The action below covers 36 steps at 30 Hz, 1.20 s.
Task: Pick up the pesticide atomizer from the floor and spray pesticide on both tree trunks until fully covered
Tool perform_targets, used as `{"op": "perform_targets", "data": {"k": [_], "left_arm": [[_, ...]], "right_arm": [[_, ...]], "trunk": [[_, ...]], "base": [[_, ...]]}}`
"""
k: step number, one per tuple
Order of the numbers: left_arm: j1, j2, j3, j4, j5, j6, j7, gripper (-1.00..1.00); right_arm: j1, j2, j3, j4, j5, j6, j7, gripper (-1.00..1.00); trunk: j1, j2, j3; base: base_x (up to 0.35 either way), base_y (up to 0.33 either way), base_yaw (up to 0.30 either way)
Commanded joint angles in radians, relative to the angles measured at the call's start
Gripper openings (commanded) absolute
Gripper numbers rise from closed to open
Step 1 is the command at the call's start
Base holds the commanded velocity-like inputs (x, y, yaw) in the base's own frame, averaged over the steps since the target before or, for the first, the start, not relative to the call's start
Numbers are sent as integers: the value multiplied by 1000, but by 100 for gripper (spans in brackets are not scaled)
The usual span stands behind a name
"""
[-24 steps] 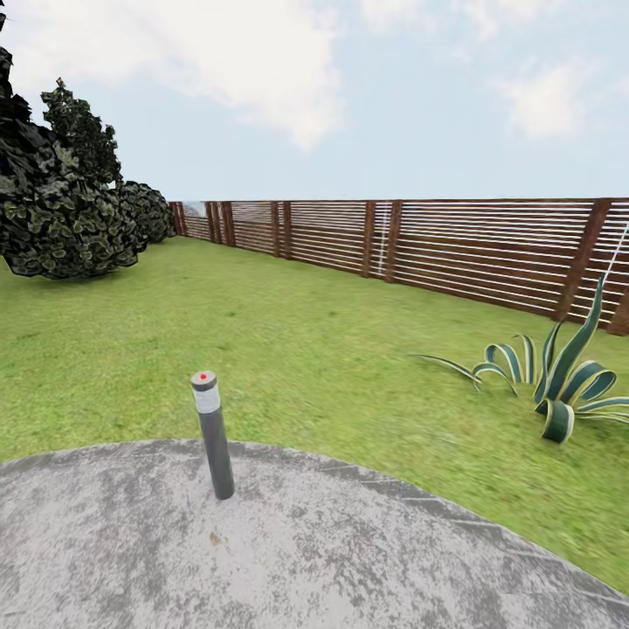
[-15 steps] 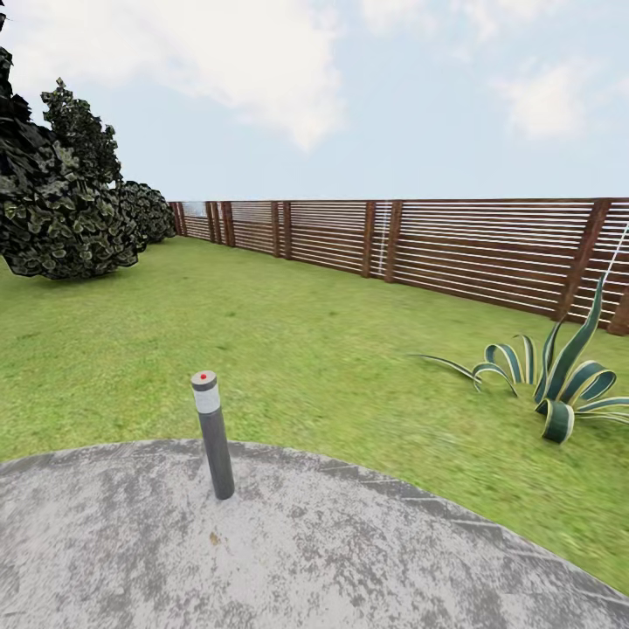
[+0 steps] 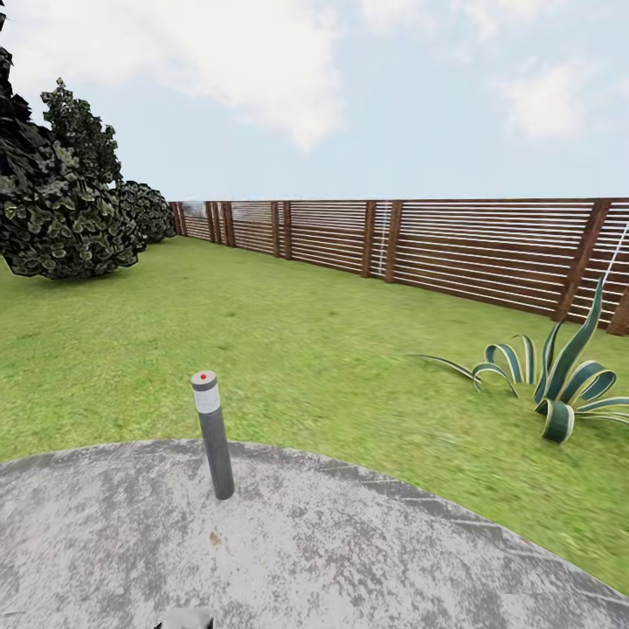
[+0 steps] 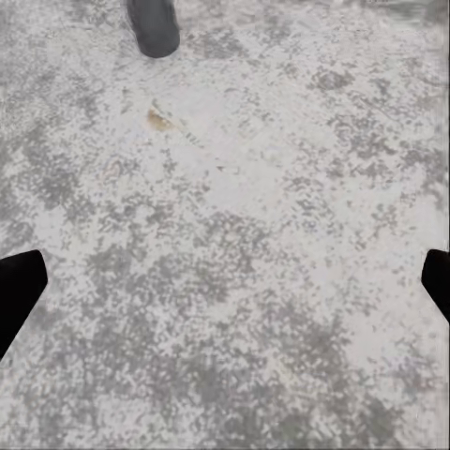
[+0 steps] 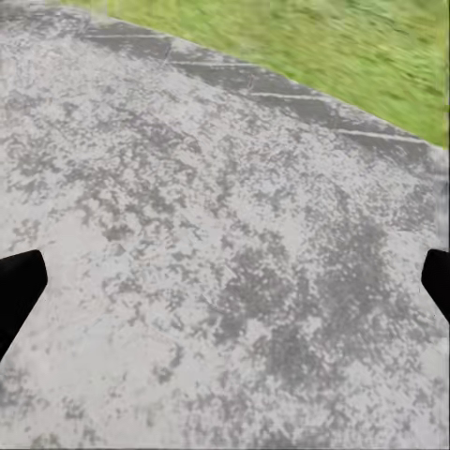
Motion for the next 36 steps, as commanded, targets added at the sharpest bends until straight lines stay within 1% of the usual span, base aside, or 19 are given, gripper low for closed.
{"op": "perform_targets", "data": {"k": [1,5,8,10,13,17,21,30,36], "left_arm": [[41,2,1,-2,1,0,0,100],[28,7,3,1,0,-11,0,100],[29,14,4,32,1,-69,0,100],[29,18,5,56,2,-87,-4,100],[29,17,3,68,1,-100,-9,100],[29,13,-1,74,-7,-105,-9,100],[29,19,1,77,-1,-110,-4,100],[28,21,3,84,4,-111,-1,100],[28,21,3,85,5,-110,-1,100]], "right_arm": [[-11,1,0,32,0,-2,0,100],[-31,-3,0,89,1,-23,0,100],[-37,-12,-1,108,1,-55,0,100],[-38,-14,1,111,2,-65,1,100],[-38,-14,4,112,4,-72,2,100],[-38,-13,7,112,5,-76,1,100],[-38,-12,7,113,5,-77,0,100],[-38,-10,5,113,6,-78,-1,100],[-38,-10,4,113,6,-79,-1,100]], "trunk": [[0,0,-1],[0,0,-1],[0,0,-1],[0,0,-1],[0,0,-1],[0,0,-1],[0,0,-3],[0,0,-11],[0,0,-14]], "base": [[0,0,0],[0,0,0],[0,0,0],[0,0,0],[0,0,0],[0,0,0],[0,0,90],[0,5,214],[0,218,262]]}}
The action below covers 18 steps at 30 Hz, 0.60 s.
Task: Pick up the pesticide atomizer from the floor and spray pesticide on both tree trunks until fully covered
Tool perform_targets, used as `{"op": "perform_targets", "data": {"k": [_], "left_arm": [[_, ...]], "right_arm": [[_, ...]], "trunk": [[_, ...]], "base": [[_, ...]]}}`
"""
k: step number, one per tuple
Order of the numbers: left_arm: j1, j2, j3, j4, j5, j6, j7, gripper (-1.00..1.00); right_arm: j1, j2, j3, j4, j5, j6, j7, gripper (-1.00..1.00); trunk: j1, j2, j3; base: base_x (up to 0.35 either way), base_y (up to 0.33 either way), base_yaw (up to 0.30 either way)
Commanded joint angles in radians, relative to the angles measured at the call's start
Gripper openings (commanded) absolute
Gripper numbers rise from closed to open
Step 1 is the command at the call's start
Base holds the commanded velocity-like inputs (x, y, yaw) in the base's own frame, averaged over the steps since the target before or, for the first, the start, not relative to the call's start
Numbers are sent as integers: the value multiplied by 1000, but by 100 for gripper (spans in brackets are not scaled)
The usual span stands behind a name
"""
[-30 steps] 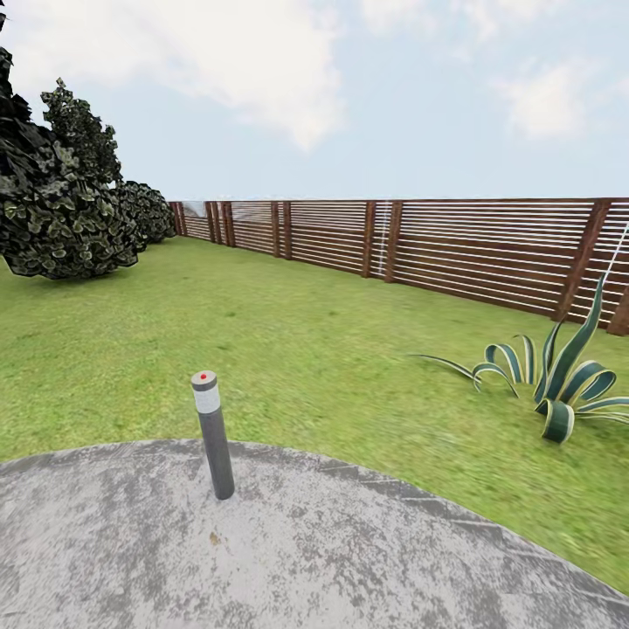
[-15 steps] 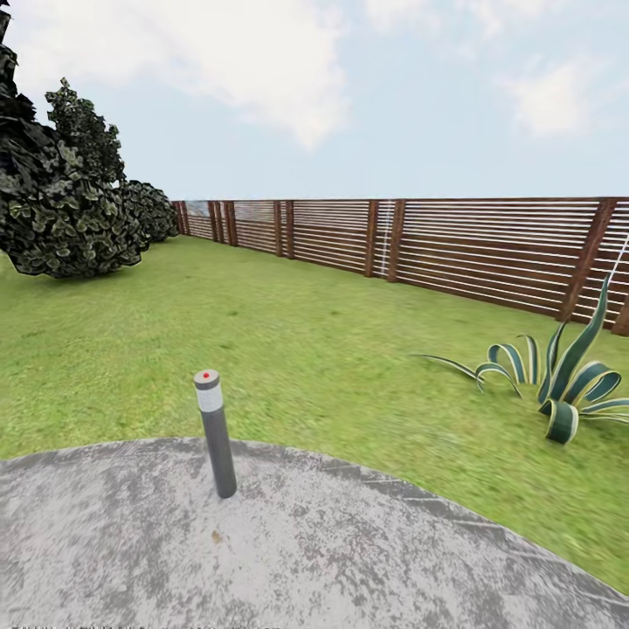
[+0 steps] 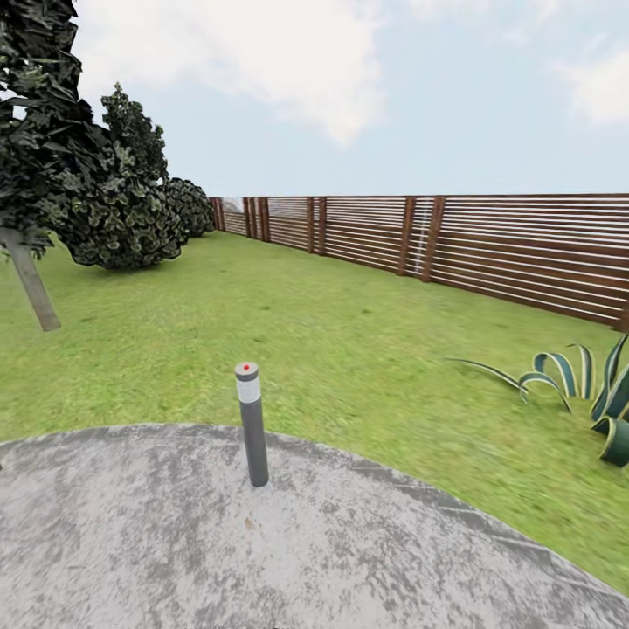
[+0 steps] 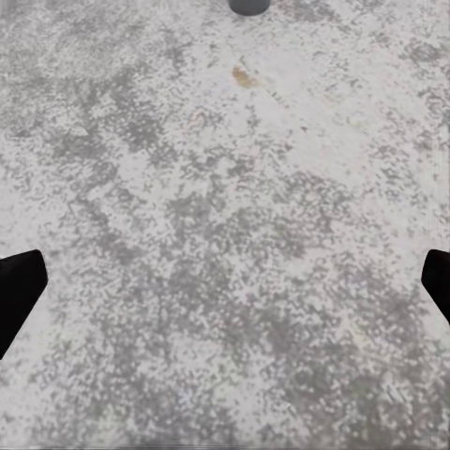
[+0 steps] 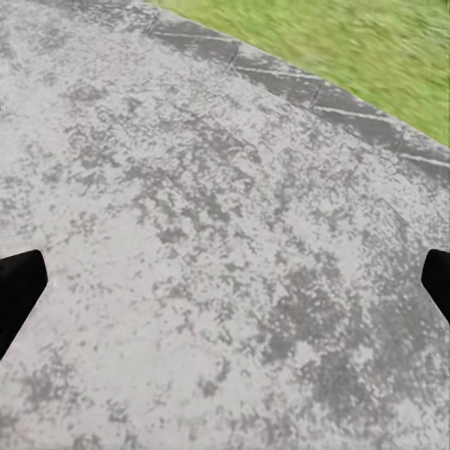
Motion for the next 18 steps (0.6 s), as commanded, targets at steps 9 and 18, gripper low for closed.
{"op": "perform_targets", "data": {"k": [9,18], "left_arm": [[0,-1,1,1,0,0,0,100],[0,0,1,0,0,0,1,100]], "right_arm": [[0,0,1,0,0,-11,0,100],[0,0,1,1,0,-14,0,100]], "trunk": [[0,0,0],[0,0,0]], "base": [[0,296,276],[0,304,278]]}}
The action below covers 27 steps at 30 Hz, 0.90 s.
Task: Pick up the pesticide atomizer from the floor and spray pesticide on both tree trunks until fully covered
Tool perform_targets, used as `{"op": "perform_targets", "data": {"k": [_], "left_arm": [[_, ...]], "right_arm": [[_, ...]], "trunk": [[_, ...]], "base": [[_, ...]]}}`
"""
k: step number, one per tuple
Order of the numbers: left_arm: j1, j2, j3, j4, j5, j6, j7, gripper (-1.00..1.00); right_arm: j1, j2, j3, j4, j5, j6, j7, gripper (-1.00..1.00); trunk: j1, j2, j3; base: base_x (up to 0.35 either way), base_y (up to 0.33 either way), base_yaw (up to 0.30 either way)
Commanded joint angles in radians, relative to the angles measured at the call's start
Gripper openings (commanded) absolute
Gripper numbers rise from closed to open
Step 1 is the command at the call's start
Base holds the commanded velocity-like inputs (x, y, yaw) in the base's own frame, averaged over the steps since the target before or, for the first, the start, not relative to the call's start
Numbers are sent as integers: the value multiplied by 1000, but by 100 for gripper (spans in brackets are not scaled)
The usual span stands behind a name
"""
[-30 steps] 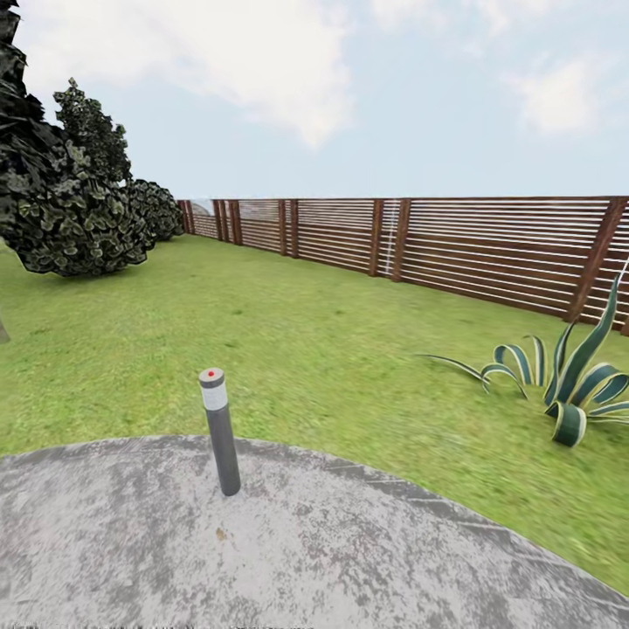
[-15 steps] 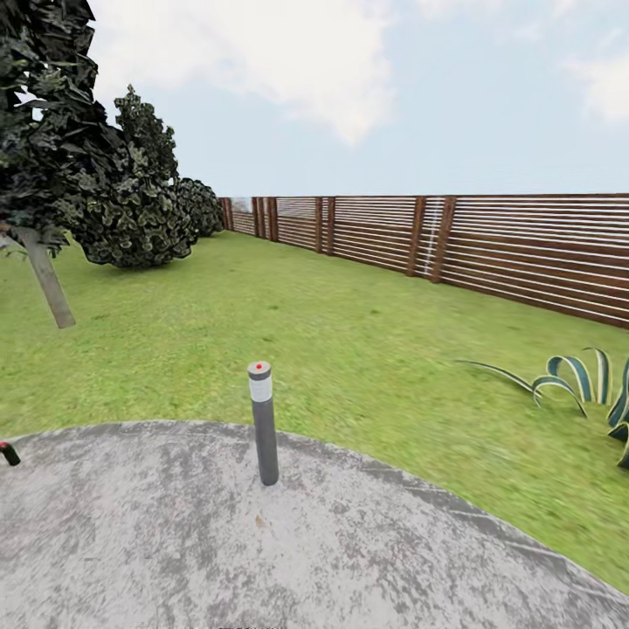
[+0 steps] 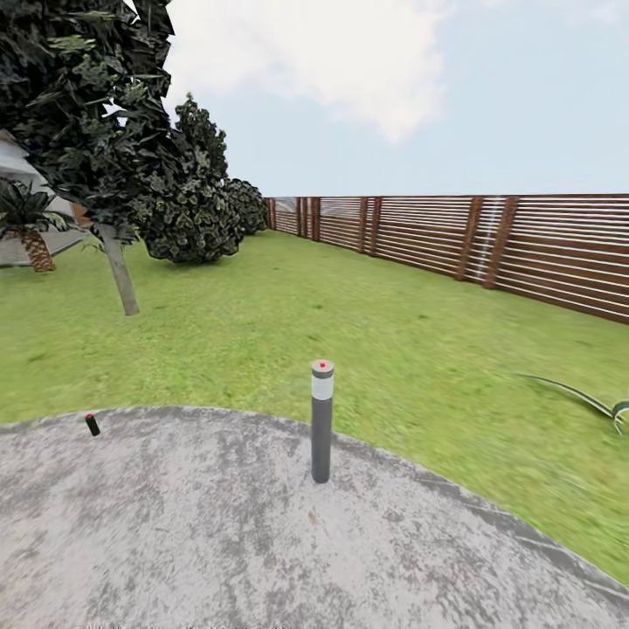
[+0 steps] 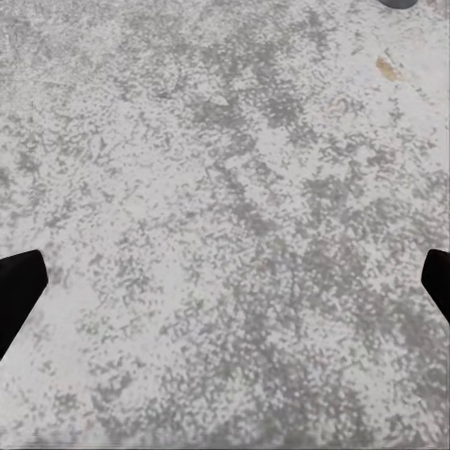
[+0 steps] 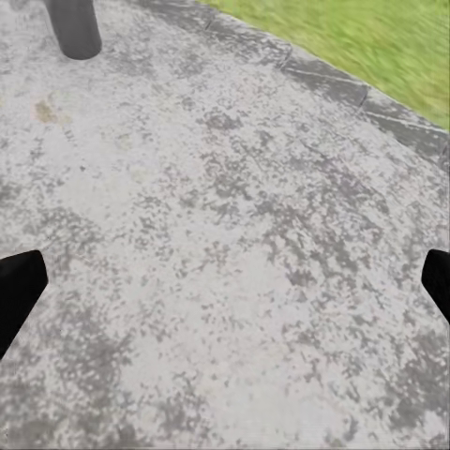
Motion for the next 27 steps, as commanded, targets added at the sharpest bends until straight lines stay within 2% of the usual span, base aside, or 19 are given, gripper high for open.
{"op": "perform_targets", "data": {"k": [1,6,14,18,27], "left_arm": [[0,0,0,0,0,0,0,100],[0,0,0,0,0,0,0,100],[0,-1,0,0,0,0,0,100],[0,-1,1,0,0,-1,0,100],[0,-1,1,0,0,-2,-1,100]], "right_arm": [[0,0,0,0,0,0,0,100],[0,0,0,-1,-1,0,0,100],[0,3,-1,-5,-1,-1,1,100],[0,3,-1,-5,-1,0,1,100],[0,3,1,-5,-1,-1,1,100]], "trunk": [[0,0,0],[0,0,0],[0,0,0],[0,0,0],[0,0,0]], "base": [[0,304,278],[0,305,246],[6,305,32],[194,276,77],[268,233,255]]}}
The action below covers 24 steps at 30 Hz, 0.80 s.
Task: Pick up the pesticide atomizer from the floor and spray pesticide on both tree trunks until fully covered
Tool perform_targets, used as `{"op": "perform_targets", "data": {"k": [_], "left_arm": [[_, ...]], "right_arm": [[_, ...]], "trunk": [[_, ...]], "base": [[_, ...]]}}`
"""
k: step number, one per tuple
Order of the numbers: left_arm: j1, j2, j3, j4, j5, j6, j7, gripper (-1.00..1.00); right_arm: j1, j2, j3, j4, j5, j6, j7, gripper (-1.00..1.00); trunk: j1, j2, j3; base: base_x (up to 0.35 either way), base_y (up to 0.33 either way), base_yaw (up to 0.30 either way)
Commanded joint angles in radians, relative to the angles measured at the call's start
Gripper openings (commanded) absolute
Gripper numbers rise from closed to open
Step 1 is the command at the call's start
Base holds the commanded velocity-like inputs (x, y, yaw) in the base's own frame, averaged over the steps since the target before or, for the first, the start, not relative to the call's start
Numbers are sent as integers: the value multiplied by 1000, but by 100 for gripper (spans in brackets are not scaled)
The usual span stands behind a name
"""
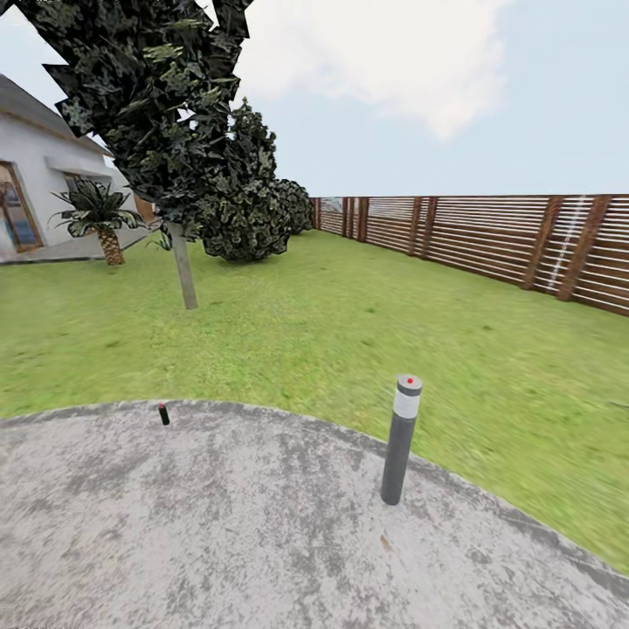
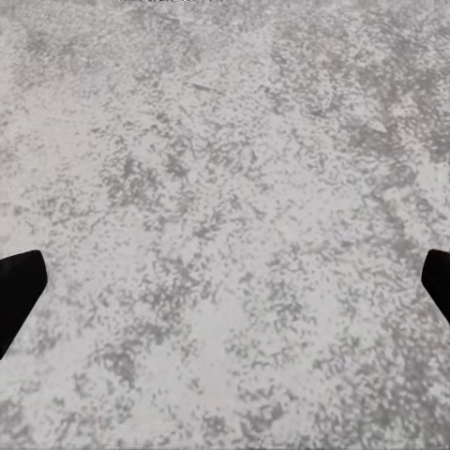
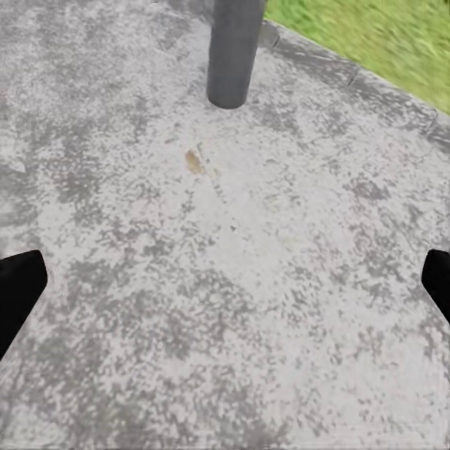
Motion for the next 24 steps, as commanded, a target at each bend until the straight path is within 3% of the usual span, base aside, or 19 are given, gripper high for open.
{"op": "perform_targets", "data": {"k": [1,12,24], "left_arm": [[0,0,0,0,0,0,0,100],[0,0,0,0,0,0,0,100],[0,0,1,0,0,0,0,100]], "right_arm": [[0,0,0,0,0,0,0,100],[0,0,0,1,0,0,0,100],[0,0,2,3,2,-25,3,100]], "trunk": [[0,0,0],[0,0,0],[0,0,0]], "base": [[279,215,277],[309,94,268],[337,1,22]]}}
